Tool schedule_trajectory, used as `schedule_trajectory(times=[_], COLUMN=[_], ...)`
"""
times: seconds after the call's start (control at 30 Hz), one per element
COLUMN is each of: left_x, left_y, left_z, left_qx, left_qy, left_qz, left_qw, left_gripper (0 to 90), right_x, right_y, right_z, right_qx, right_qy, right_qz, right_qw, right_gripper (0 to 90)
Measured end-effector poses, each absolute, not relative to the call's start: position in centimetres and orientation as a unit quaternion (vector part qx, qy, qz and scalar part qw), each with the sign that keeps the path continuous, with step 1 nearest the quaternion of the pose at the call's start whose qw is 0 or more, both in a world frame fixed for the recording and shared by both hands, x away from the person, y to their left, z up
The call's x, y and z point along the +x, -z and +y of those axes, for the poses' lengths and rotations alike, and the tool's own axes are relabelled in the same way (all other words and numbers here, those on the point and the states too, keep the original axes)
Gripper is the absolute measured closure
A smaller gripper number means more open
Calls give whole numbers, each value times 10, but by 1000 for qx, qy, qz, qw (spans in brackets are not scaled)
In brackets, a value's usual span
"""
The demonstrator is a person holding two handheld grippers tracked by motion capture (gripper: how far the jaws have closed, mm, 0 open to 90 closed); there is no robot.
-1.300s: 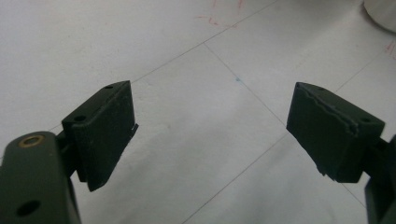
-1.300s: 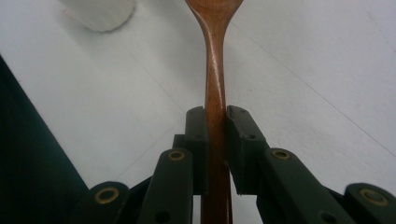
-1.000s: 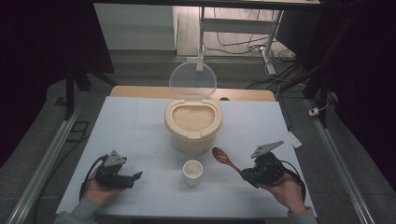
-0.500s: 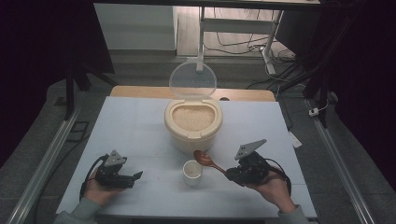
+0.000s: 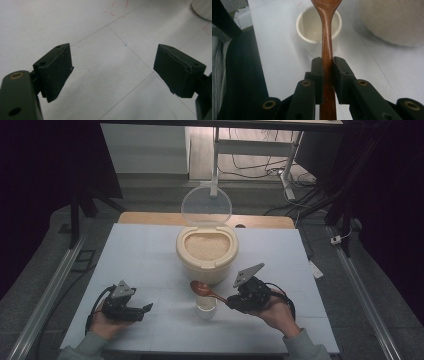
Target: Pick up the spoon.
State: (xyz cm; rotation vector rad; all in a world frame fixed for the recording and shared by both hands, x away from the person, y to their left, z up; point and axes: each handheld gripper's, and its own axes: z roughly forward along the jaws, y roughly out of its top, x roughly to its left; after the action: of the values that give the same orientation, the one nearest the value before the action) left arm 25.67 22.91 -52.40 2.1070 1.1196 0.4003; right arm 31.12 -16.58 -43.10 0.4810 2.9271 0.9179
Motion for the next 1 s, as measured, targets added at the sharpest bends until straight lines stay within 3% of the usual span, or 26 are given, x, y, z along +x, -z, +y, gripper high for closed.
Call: schedule_trajectory(times=[0.4,0.7,1.0], left_x=[253,245,252], left_y=[507,456,439], left_z=[220,171,127], left_qx=[823,856,884], left_qy=[-161,-166,-142], left_qz=[404,298,237], left_qw=[365,389,377], left_gripper=[170,192,196], right_x=[311,310,307], right_y=[434,434,434], right_z=[-160,-157,-149], right_qx=[143,134,121], right_qy=[-295,-294,-290], right_qz=[945,946,949], right_qw=[19,18,18], right_gripper=[790,790,790])
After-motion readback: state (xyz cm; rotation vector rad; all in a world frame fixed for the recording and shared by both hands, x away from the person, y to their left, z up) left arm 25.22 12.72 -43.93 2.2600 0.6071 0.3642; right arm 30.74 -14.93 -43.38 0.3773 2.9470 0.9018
